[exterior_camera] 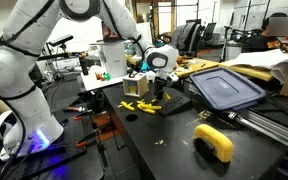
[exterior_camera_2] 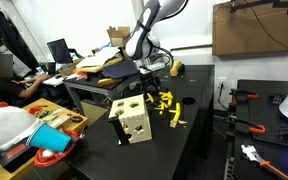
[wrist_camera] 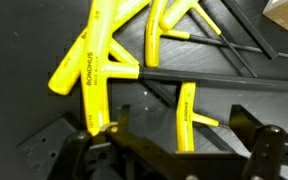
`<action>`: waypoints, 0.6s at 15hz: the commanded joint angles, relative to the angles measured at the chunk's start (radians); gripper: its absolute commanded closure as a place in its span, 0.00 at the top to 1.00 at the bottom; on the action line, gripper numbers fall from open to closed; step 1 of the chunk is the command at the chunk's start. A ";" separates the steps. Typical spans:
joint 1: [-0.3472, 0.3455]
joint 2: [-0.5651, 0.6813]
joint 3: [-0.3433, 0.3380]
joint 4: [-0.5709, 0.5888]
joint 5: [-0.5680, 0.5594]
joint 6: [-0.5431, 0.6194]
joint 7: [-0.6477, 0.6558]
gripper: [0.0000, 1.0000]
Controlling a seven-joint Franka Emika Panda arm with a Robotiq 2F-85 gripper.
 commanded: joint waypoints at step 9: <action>0.003 -0.022 0.050 -0.009 0.008 -0.008 -0.137 1.00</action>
